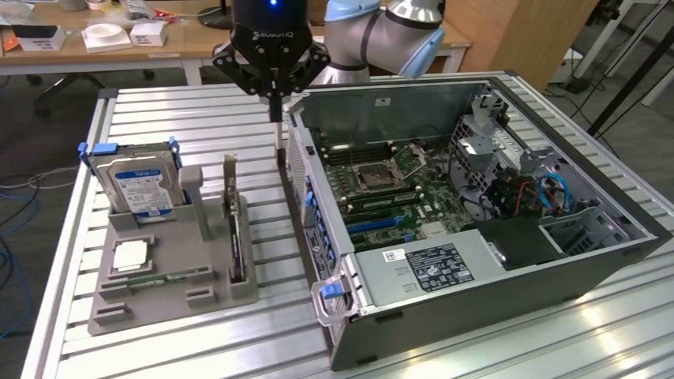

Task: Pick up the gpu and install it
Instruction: 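Reach for the gpu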

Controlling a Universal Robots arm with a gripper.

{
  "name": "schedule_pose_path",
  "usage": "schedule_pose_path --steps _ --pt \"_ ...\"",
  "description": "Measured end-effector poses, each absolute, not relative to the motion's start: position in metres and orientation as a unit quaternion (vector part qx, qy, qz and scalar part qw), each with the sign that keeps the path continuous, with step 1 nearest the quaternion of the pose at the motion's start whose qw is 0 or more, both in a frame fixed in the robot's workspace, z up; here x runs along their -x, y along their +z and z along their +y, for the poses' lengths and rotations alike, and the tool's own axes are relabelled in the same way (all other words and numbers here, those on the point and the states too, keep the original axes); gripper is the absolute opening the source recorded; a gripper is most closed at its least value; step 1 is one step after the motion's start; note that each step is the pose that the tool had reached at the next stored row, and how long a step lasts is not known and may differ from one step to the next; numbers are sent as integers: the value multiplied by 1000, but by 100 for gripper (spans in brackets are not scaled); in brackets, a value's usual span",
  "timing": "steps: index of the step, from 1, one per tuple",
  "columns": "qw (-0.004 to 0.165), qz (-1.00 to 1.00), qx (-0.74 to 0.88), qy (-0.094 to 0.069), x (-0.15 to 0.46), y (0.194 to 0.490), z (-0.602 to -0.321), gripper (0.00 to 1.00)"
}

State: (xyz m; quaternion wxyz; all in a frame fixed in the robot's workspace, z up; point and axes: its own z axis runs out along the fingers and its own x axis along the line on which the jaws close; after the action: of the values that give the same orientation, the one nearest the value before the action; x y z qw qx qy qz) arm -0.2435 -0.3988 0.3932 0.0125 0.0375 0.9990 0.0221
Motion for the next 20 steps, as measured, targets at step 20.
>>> schedule_pose_path --steps 20 --pt "12 999 -37 22 267 393 -404 11"
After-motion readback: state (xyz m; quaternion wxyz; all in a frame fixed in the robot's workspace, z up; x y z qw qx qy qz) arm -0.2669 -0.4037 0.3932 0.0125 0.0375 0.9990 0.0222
